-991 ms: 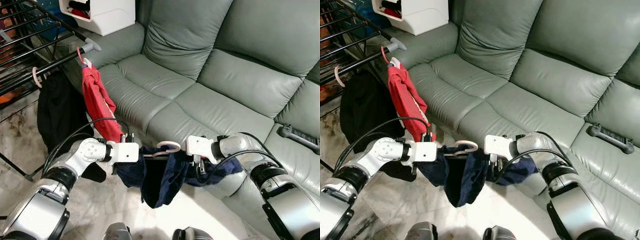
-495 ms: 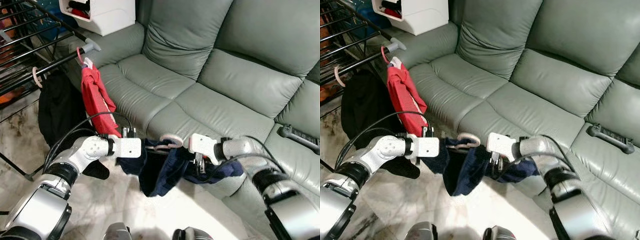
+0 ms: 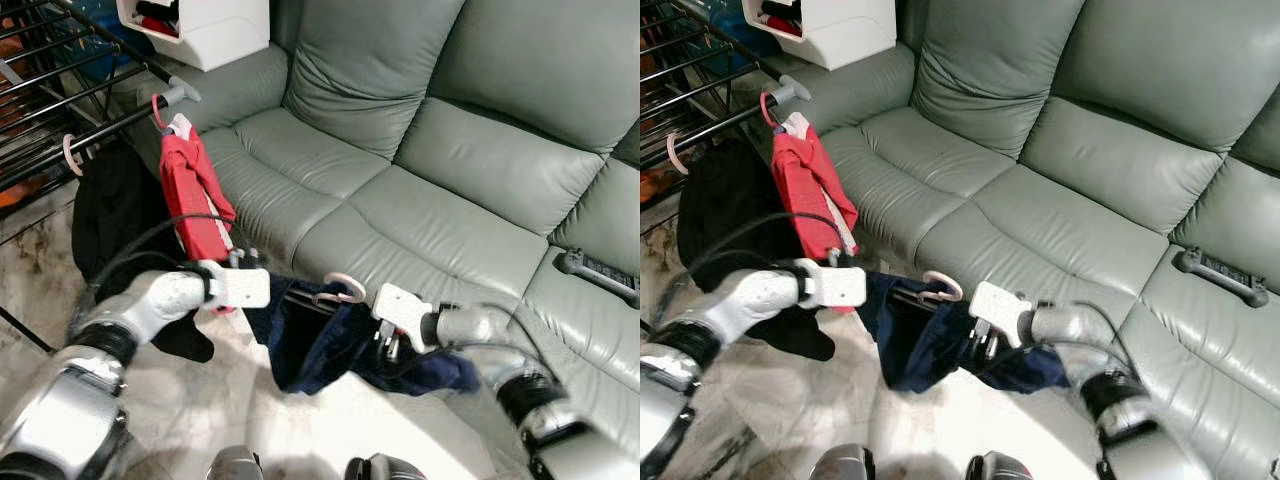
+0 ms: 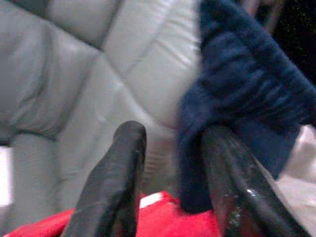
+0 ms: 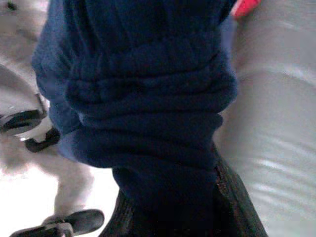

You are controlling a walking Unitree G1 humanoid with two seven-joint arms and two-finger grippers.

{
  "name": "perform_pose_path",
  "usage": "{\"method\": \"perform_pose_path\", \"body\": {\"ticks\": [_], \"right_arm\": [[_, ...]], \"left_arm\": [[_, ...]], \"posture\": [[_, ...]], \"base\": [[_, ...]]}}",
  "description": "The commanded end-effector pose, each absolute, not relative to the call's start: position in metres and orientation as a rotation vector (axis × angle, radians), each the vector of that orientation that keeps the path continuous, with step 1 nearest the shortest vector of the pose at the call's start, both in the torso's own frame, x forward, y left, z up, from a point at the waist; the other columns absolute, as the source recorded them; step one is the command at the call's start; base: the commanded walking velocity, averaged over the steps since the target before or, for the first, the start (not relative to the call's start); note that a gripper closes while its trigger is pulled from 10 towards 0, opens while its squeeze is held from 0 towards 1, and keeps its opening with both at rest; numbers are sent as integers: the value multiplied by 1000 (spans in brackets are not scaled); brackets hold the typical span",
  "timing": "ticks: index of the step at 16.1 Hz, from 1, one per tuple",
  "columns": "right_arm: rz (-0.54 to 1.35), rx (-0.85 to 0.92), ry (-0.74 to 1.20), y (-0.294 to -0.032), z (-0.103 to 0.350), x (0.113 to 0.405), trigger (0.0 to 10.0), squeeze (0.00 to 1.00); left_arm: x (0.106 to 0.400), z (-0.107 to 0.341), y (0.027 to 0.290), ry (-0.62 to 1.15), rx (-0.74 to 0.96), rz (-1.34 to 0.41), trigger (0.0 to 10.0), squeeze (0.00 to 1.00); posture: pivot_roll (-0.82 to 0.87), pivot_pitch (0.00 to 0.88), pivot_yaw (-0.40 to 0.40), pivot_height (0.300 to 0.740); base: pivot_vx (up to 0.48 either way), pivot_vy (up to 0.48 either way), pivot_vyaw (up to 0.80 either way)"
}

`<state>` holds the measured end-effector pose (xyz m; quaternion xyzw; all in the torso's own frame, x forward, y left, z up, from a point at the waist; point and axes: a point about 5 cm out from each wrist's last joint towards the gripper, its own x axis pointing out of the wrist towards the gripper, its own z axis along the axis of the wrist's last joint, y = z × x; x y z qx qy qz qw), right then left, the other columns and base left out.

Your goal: Hang hanger

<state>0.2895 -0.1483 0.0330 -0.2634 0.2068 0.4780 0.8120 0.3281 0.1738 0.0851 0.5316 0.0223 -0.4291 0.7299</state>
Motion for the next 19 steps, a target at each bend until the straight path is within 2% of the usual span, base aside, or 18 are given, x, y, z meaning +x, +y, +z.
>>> {"method": "perform_pose_path", "body": {"ticks": [1,4,6,9,13,16,17,18,19], "right_arm": [[931,-528,413,-150,40,295,0,0],[806,-473,425,-154,34,287,0,0],[604,-416,389,-159,37,291,0,0],[396,-310,319,-170,47,289,0,0],[281,-234,221,-161,59,283,0,0],[213,-197,175,-163,65,279,0,0],[174,-172,143,-168,69,269,0,0],[144,-160,124,-173,71,258,0,0],[125,-148,107,-177,73,249,0,0]], "left_arm": [[327,88,183,36,1146,-885,10000,1000],[317,83,190,-1,1051,-843,10000,1000],[309,77,195,1,903,-734,10000,1000],[305,64,223,94,555,-309,10000,1000],[286,58,236,78,287,-36,10000,1000],[281,62,229,65,232,-56,10000,1000],[274,67,224,33,246,-107,10000,1000],[262,70,223,17,277,-169,10000,647],[250,67,226,36,290,-197,10000,31]], "posture": [[-63,43,9,740],[-71,41,26,740],[-76,36,32,740],[-67,23,22,740],[-49,0,11,740],[-42,0,9,740],[-37,0,12,740],[-36,0,15,740],[-33,0,17,740]], "base": [[0,0,0],[0,0,0],[0,0,0],[0,0,0],[0,0,0],[0,0,0],[0,0,0],[0,0,0],[0,0,0]]}}
